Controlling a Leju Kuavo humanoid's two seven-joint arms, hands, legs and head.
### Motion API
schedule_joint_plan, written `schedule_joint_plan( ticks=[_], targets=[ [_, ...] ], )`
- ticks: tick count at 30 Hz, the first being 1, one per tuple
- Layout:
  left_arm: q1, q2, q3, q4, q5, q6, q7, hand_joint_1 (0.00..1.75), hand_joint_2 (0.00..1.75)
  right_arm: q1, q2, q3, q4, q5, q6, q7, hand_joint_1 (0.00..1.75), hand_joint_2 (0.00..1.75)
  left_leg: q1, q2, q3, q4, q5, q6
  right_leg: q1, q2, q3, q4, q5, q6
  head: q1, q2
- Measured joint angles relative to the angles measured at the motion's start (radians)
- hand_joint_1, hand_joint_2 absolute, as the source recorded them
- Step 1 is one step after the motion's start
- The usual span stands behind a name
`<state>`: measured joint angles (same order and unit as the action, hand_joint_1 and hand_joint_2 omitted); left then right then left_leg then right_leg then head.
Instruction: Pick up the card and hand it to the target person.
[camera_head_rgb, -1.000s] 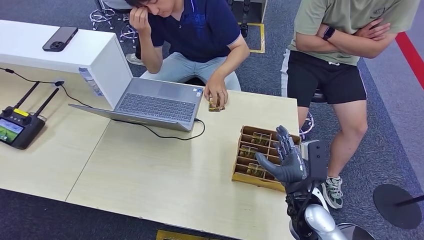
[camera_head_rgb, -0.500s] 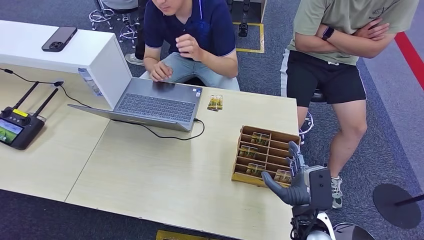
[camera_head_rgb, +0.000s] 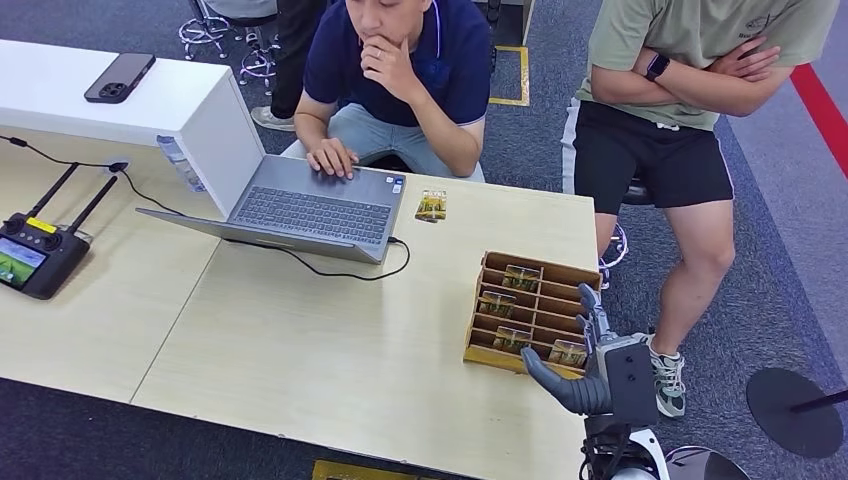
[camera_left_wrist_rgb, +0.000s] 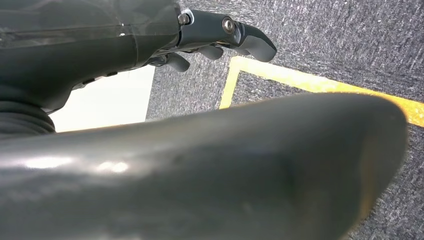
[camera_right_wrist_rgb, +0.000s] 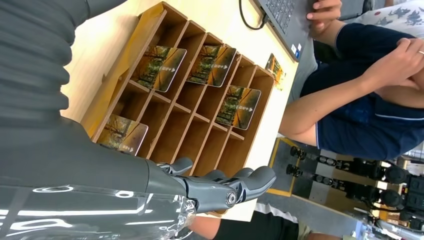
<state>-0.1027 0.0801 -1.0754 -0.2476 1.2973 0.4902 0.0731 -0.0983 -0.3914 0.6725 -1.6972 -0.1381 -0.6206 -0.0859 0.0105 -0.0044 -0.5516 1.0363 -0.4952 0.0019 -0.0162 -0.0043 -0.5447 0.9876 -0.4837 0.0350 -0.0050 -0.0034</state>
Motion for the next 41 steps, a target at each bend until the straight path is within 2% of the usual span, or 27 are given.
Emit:
schedule_joint_plan(
  ticks=[15,28,41],
  targets=[
    [0.0,0.0,0.0,0.0,0.0,0.0,0.002,0.0,0.0,0.007,0.0,0.0,0.0,0.03,-0.014,0.016,0.0,1.75,0.0,0.0,0.0,0.0,0.0,0.0,0.0,0.0,0.0,0.0,0.0,0.0,0.0,0.0],
    [0.0,0.01,0.0,0.0,0.0,0.0,0.004,0.0,0.0,0.026,0.001,0.0,0.008,-0.001,-0.03,-0.019,0.0,1.75,0.0,0.0,0.0,0.0,0.0,0.0,0.0,0.0,0.0,0.0,0.0,0.0,0.0,0.0],
    [0.0,0.017,0.0,0.0,0.0,0.0,0.018,0.0,0.0,0.037,0.002,0.001,0.02,0.029,-0.064,-0.01,0.0,1.75,0.0,0.0,0.0,0.0,0.0,0.0,0.0,0.0,0.0,0.0,0.0,0.0,0.0,0.0]
  ],
)
